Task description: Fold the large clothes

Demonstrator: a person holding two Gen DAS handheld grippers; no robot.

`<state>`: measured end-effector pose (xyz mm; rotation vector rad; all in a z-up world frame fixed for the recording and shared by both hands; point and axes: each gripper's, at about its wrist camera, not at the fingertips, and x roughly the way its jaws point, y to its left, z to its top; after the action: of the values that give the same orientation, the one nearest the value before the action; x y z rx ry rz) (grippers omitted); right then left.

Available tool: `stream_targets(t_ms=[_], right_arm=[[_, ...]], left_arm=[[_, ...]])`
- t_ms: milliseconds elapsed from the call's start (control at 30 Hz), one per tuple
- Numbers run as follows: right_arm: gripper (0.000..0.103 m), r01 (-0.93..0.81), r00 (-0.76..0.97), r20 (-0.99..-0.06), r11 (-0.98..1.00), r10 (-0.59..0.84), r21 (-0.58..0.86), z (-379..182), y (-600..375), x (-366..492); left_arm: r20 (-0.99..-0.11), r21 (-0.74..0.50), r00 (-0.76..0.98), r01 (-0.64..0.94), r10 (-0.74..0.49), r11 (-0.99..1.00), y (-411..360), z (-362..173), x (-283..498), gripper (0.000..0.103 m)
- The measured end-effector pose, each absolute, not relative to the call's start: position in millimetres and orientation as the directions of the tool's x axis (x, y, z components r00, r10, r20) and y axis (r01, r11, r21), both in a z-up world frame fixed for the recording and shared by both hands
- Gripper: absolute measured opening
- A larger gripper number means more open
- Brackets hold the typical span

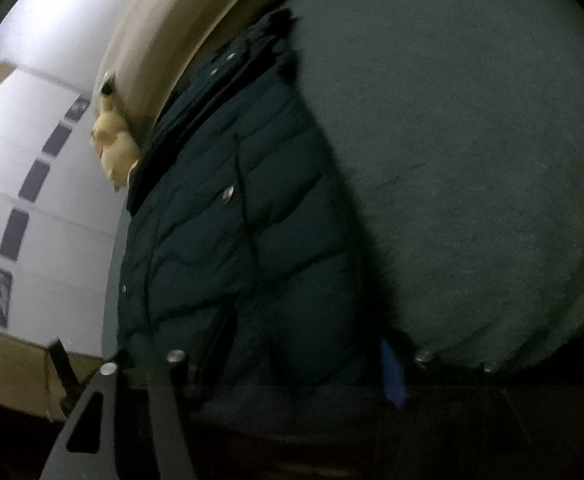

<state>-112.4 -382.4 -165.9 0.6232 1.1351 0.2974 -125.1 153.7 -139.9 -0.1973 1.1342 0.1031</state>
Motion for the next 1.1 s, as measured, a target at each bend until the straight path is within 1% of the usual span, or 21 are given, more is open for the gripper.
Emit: stream_targets(t_ms=[33,67,100,167,367,500,533,567,633,667,700,733,767,833,933,1100], right_arm=[[0.033,0.078,0.389,-0.764,0.808,0.515,0.584,-166.6,-378.4,-112.1],[0.031,0.081,0.381,-0.767,0.808,0.516,0.583,-167.0,-375.8,-110.6],[0.025,0.081,0.381,-0.765,0.805,0.519,0.587,-167.1,-376.4,-111.1],[0.022,0.074,0.384,-0.760,0.804,0.524,0.591,-165.6,-376.3,-112.0],[0.020,0.056,0.389,-0.763,0.813,0.516,0.579,-161.2,-371.5,-114.0],[0.020,0.058,0.388,-0.765,0.815,0.514,0.577,-160.2,-370.4,-113.0],[0.020,0.058,0.387,-0.766,0.816,0.513,0.575,-160.1,-370.2,-113.1],[0.020,0.058,0.387,-0.768,0.817,0.511,0.573,-159.2,-368.9,-112.0],[0.020,0.053,0.386,-0.769,0.820,0.510,0.570,-158.1,-369.0,-111.8],[0.020,0.051,0.385,-0.769,0.820,0.510,0.570,-158.0,-368.6,-111.4],[0.020,0.050,0.384,-0.770,0.821,0.510,0.569,-157.9,-367.2,-110.3],[0.020,0.048,0.383,-0.770,0.821,0.510,0.568,-158.2,-366.8,-109.8],[0.020,0.047,0.382,-0.769,0.821,0.512,0.569,-158.5,-366.2,-109.5],[0.019,0.039,0.384,-0.764,0.818,0.518,0.574,-157.5,-368.4,-109.6],[0.018,0.021,0.394,-0.753,0.814,0.527,0.581,-152.6,-370.2,-111.5],[0.018,0.010,0.400,-0.755,0.821,0.520,0.571,-146.4,-373.2,-114.1]], left_arm=[[-0.907,-0.103,0.420,-0.181,-0.018,0.978,152.6,-139.4,-125.0,0.091],[-0.908,-0.103,0.419,-0.181,-0.018,0.978,152.4,-138.8,-125.2,0.091],[-0.908,-0.104,0.418,-0.181,-0.019,0.978,152.5,-139.0,-123.5,0.091],[-0.909,-0.104,0.416,-0.180,-0.020,0.978,152.8,-138.5,-124.2,0.091],[-0.911,-0.108,0.411,-0.182,-0.024,0.977,152.1,-139.4,-120.2,0.091],[-0.911,-0.135,0.409,-0.171,-0.054,0.976,153.0,-139.4,-120.3,0.091],[-0.910,-0.145,0.410,-0.164,-0.067,0.976,153.1,-139.7,-121.3,0.089],[-0.907,-0.160,0.412,-0.155,-0.084,0.975,153.5,-140.1,-122.5,0.086],[-0.902,-0.195,0.414,-0.145,-0.120,0.970,155.6,-140.5,-124.8,0.064],[-0.898,-0.222,0.414,-0.138,-0.147,0.965,157.5,-140.4,-125.5,0.059],[-0.893,-0.252,0.414,-0.135,-0.177,0.958,160.4,-140.1,-125.8,0.049],[-0.889,-0.272,0.415,-0.134,-0.196,0.953,162.5,-139.2,-126.1,0.042],[-0.884,-0.291,0.415,-0.130,-0.214,0.948,164.5,-138.5,-126.3,0.038],[-0.872,-0.317,0.426,-0.115,-0.242,0.941,166.1,-133.4,-127.6,0.025],[-0.855,-0.311,0.461,-0.094,-0.235,0.946,163.0,-119.8,-134.4,0.021],[-0.832,-0.330,0.497,-0.087,-0.246,0.940,169.6,-105.5,-144.0,0.020]])
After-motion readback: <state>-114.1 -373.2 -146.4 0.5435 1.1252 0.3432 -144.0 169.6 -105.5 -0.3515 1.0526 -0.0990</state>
